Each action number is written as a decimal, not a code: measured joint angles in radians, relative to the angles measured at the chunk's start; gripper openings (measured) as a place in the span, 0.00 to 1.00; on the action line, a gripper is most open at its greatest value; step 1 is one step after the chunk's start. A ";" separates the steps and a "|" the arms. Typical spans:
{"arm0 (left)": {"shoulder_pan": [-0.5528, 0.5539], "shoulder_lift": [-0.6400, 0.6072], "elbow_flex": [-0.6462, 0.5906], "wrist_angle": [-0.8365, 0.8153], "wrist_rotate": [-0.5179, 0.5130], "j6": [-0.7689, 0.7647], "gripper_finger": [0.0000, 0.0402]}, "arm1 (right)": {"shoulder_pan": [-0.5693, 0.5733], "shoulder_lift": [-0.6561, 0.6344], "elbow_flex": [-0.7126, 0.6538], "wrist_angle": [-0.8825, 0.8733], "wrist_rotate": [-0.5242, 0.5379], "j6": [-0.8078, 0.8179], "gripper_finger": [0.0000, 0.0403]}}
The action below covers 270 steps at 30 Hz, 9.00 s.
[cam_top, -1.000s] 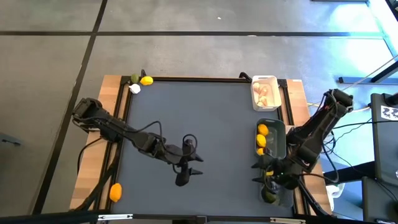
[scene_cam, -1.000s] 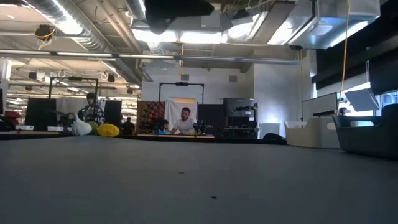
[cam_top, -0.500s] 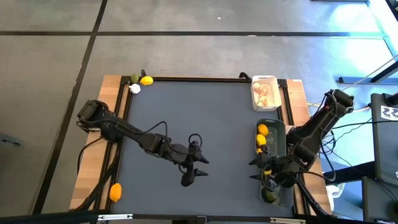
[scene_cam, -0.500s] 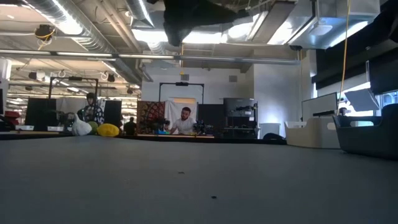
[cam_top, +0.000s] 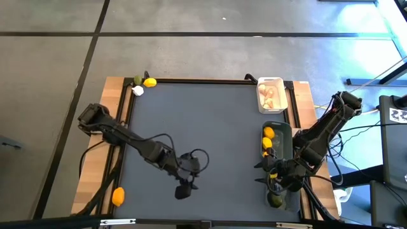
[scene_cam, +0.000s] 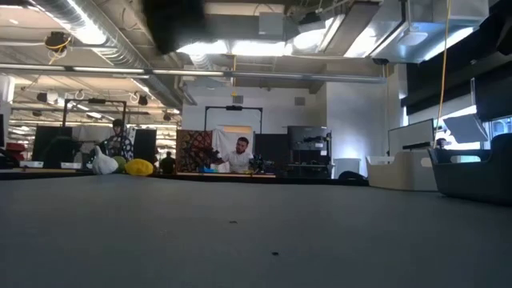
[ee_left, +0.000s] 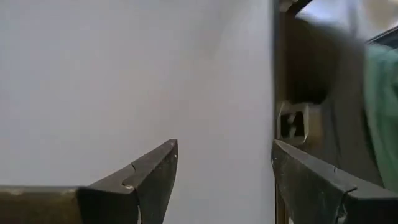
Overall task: Sort produce into baskets
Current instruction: Put the yellow lemon into the gray bin
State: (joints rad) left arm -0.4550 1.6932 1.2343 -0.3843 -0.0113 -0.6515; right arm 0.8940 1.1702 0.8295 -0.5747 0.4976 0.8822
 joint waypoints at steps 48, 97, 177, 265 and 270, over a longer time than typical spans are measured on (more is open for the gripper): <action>-0.430 0.179 0.000 -0.834 0.512 -1.269 0.63 | 0.002 0.000 -0.006 -0.021 0.087 -0.077 0.66; -0.443 0.156 -0.031 -0.825 0.348 -1.186 0.26 | 0.002 0.000 -0.006 -0.026 0.086 -0.079 0.66; -0.404 0.056 -0.032 -0.571 -0.055 -0.600 0.50 | 0.002 0.000 -0.006 -0.042 0.059 -0.076 0.66; 0.091 0.060 0.143 0.317 -0.384 0.480 0.51 | -0.258 0.198 -0.009 0.772 0.147 -0.735 0.66; 0.091 0.057 0.143 0.314 -0.399 0.483 0.51 | -0.271 0.198 -0.008 0.786 0.166 -0.745 0.66</action>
State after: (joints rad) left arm -0.3641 1.7500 1.3773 -0.0701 -0.4107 -0.1684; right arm 0.6228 1.3678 0.8211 0.2118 0.6634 0.1375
